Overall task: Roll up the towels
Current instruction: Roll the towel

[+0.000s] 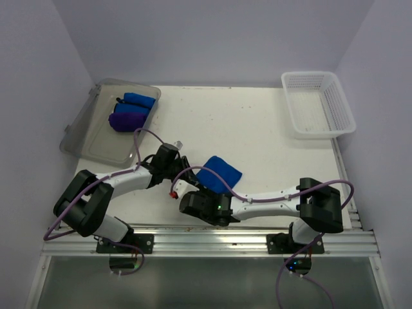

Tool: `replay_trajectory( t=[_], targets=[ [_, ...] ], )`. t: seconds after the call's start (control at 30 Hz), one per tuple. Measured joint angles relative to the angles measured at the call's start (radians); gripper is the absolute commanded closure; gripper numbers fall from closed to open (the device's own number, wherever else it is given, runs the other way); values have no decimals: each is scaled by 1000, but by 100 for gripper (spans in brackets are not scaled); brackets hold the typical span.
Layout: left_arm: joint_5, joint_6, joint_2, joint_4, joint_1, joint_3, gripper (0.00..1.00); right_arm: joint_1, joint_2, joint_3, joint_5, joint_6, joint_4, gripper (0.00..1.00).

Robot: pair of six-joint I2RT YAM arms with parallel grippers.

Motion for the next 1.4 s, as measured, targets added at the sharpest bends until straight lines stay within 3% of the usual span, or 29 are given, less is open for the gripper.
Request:
replay_trajectory(
  t=[0.5, 0.97, 1.07, 1.13, 1.2, 1.3, 1.4],
  targets=[
    [0, 0, 0, 0, 0, 0, 66, 47, 16, -6, 29, 8, 14, 37],
    [-1, 0, -2, -2, 0, 0, 65, -35, 102, -49, 23, 14, 97, 37],
    [-2, 0, -3, -2, 0, 0, 63, -58, 109, -59, 22, 16, 133, 45],
    [-2, 0, -3, -3, 0, 2, 61, -72, 109, -71, 21, 20, 158, 57],
    [-2, 0, -3, -10, 0, 8, 55, -84, 107, -82, 21, 25, 179, 69],
    [-4, 4, -6, -35, 0, 30, 43, -95, 94, -95, 4, 29, 203, 80],
    [-12, 21, -30, -82, 3, 58, 31, -114, 75, -109, -36, 36, 225, 83]
  ],
)
